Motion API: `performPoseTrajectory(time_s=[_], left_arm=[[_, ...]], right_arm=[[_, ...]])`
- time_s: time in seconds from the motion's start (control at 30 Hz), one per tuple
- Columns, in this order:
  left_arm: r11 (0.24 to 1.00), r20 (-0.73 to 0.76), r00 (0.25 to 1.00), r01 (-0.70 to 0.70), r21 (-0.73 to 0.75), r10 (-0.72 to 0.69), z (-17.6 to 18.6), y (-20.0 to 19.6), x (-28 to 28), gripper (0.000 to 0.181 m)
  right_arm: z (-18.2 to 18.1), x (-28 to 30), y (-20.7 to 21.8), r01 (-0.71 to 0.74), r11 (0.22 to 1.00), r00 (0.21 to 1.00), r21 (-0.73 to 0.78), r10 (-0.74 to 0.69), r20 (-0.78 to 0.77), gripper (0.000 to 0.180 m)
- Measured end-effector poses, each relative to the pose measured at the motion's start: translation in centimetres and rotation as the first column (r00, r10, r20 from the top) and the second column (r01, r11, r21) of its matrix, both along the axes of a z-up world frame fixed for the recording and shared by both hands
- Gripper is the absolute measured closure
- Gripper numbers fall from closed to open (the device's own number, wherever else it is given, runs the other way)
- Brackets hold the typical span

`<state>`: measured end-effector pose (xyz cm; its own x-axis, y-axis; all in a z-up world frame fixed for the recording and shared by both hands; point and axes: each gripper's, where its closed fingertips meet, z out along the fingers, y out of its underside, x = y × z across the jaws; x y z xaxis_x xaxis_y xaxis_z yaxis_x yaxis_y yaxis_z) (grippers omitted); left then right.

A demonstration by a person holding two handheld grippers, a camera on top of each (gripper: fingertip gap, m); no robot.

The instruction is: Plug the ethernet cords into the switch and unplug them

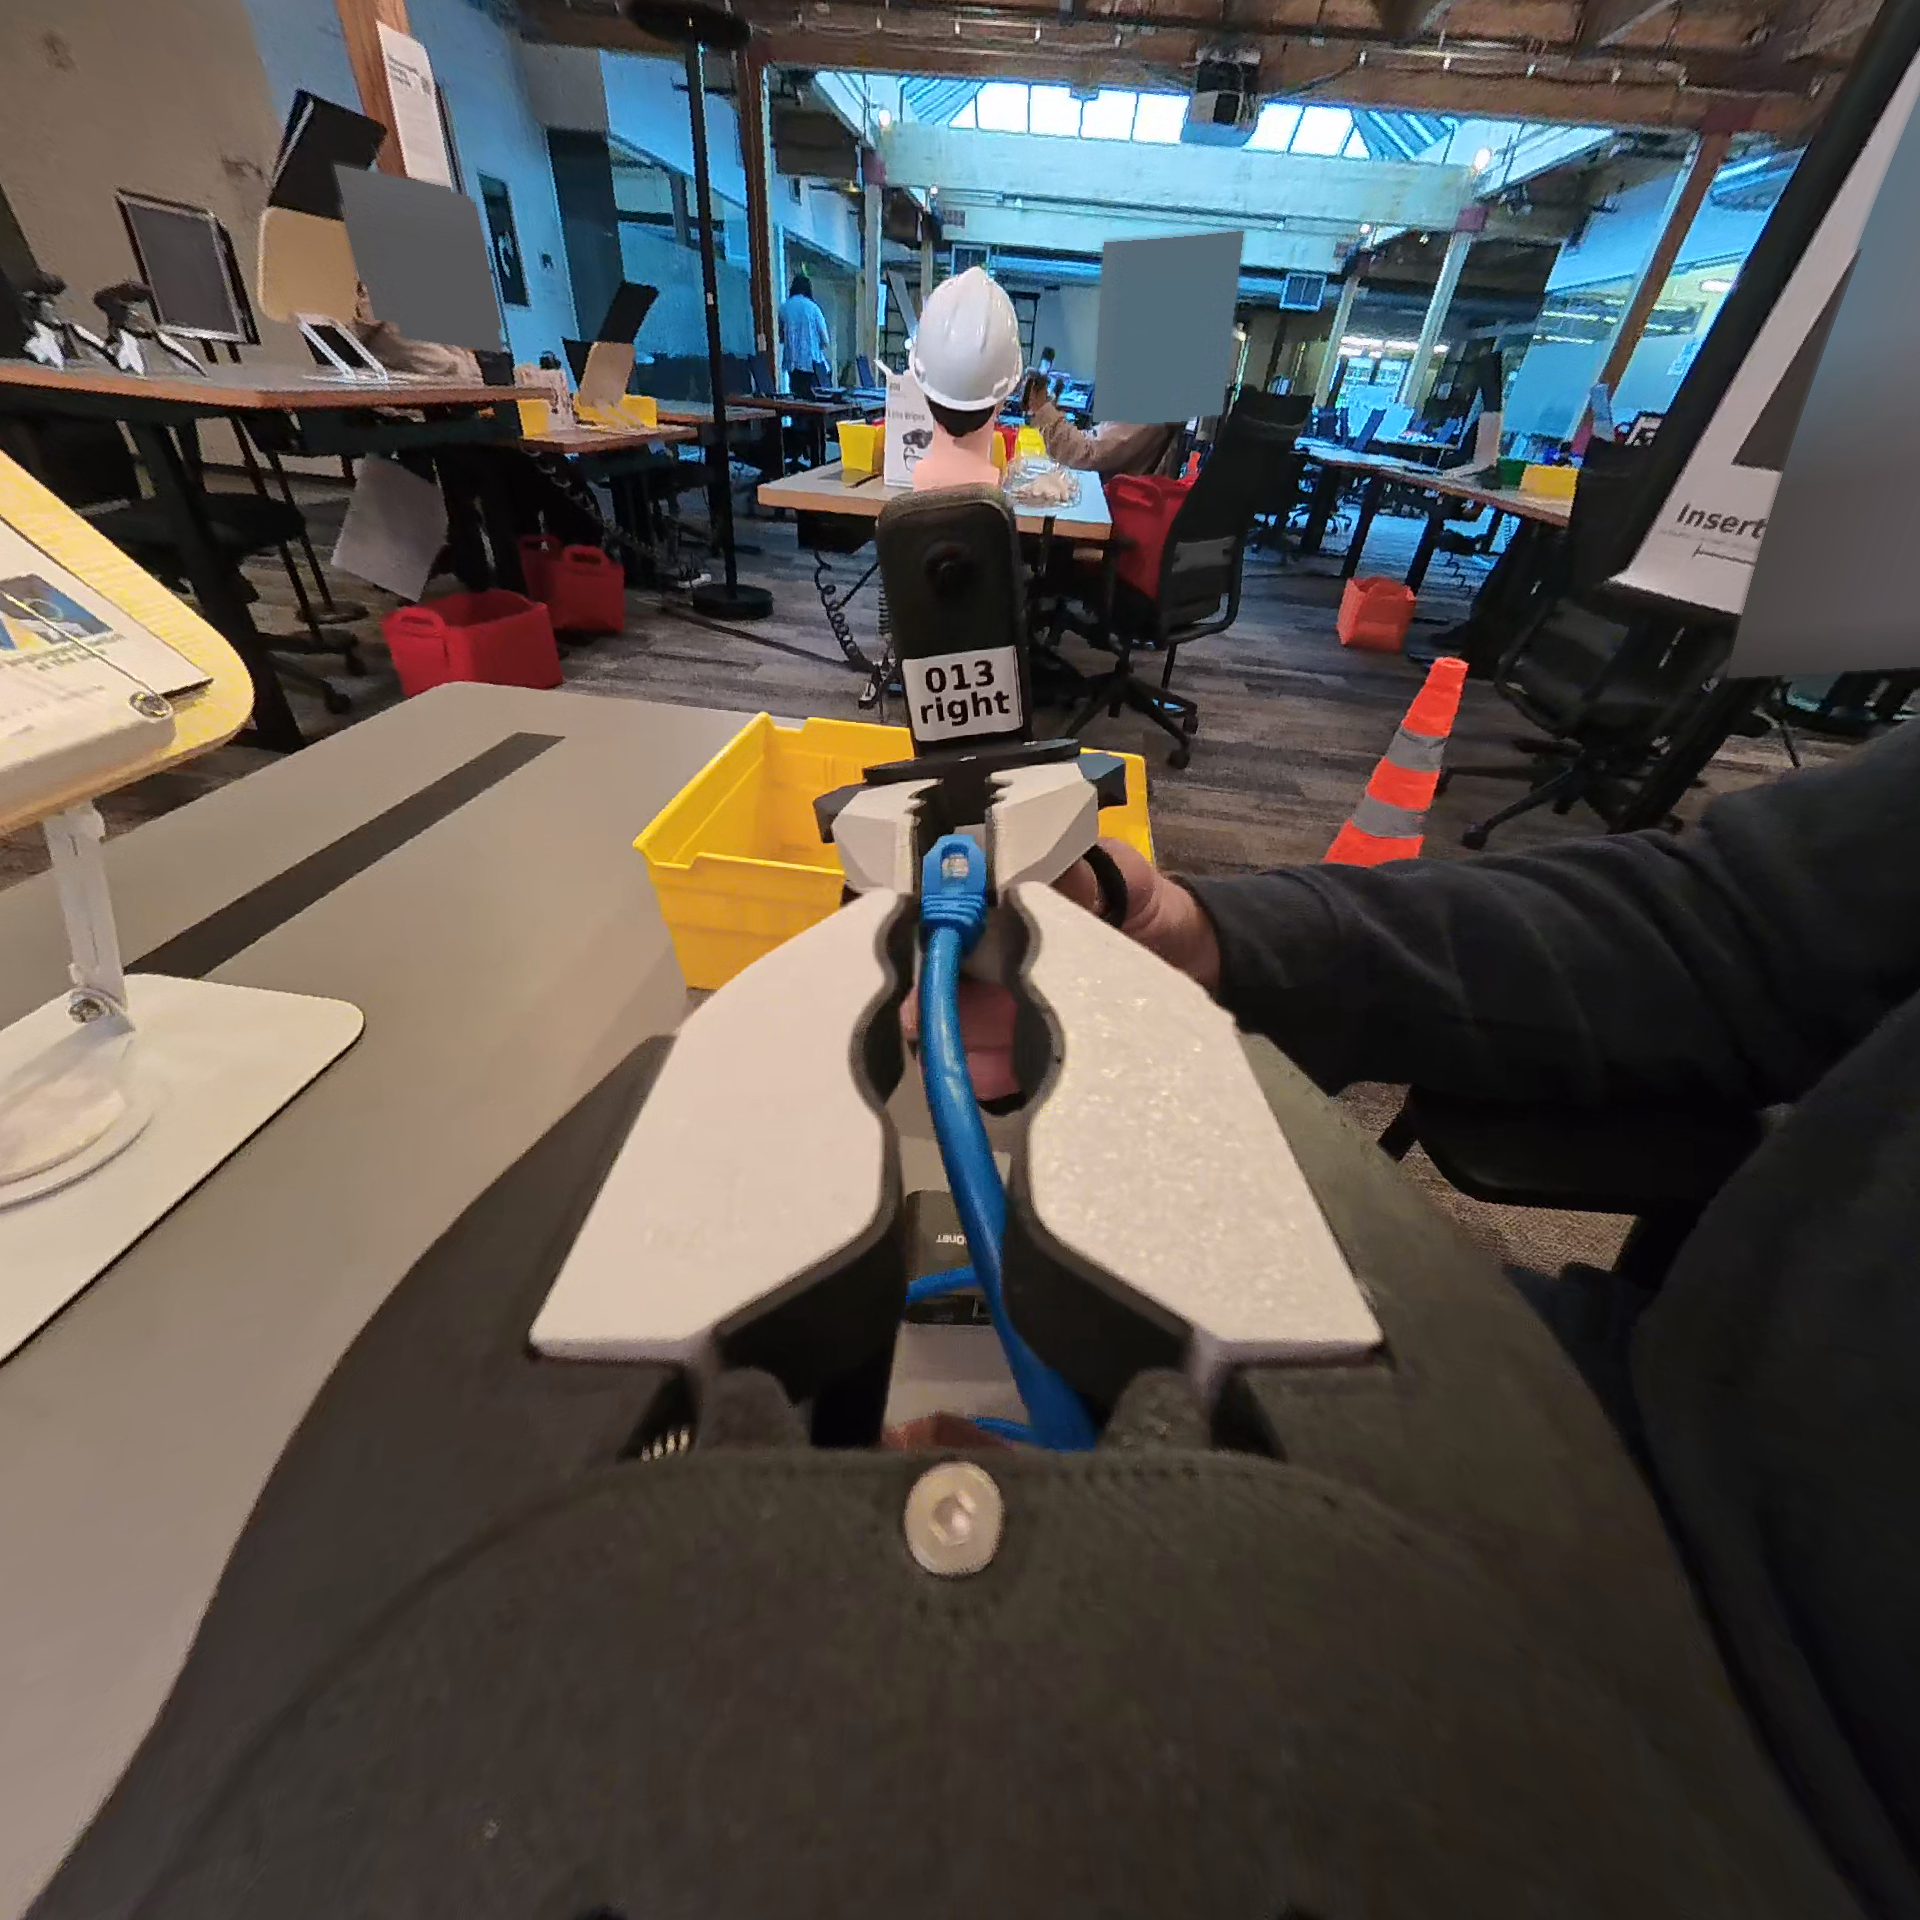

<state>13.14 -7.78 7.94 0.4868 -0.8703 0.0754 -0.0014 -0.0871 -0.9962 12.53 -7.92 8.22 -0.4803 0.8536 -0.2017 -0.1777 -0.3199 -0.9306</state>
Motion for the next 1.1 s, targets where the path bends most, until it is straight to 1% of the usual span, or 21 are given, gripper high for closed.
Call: performPoseTrajectory(time_s=[0.27, 0.47, 0.6, 0.67, 0.73, 0.97, 1.1], left_arm=[[1.0, 0.007, 1.0, 0.018, -0.014, -0.018, -0.1, -0.1, 0.5, 0.166], [1.0, 0.037, 0.999, -0.011, -0.007, 0.012, 0.1, 0.1, 0.4, 0.169], [0.999, 0.025, 0.999, -0.042, -0.025, 0.042, -0.1, 0.4, 0.0, 0.169], [0.998, 0.013, 0.998, -0.053, -0.034, 0.054, -0.3, 0.5, -0.2, 0.169], [0.997, 0.012, 0.997, -0.07, -0.045, 0.071, -0.3, 0.6, -0.6, 0.169], [0.992, -0.021, 0.995, -0.102, -0.075, 0.101, -0.5, 0.6, -1.4, 0.169], [0.99, -0.042, 0.992, -0.119, -0.076, 0.116, -0.4, 0.3, -2.0, 0.169]], right_arm=[[0.2, 0.4, -0.1, -0.019, 1.0, 1.0, -0.007, 0.019, -0.019, 0.169], [0.3, 0.5, -0.1, -0.026, 1.0, 0.999, -0.012, 0.026, -0.023, 0.169], [0.5, 0.1, 0.2, 0.015, 1.0, 1.0, 0.0, -0.015, 0.0, 0.168], [0.3, 0.0, 0.3, 0.027, 0.999, 0.999, 0.019, -0.028, 0.021, 0.161], [0.3, 0.1, 0.5, 0.045, 0.998, 0.998, 0.034, -0.046, 0.034, 0.158], [-0.1, 1.2, 1.5, 0.124, 0.984, 0.987, 0.128, -0.136, 0.085, 0.16], [-1.1, 2.2, 1.9, 0.17, 0.955, 0.958, 0.241, -0.218, 0.186, 0.155]])
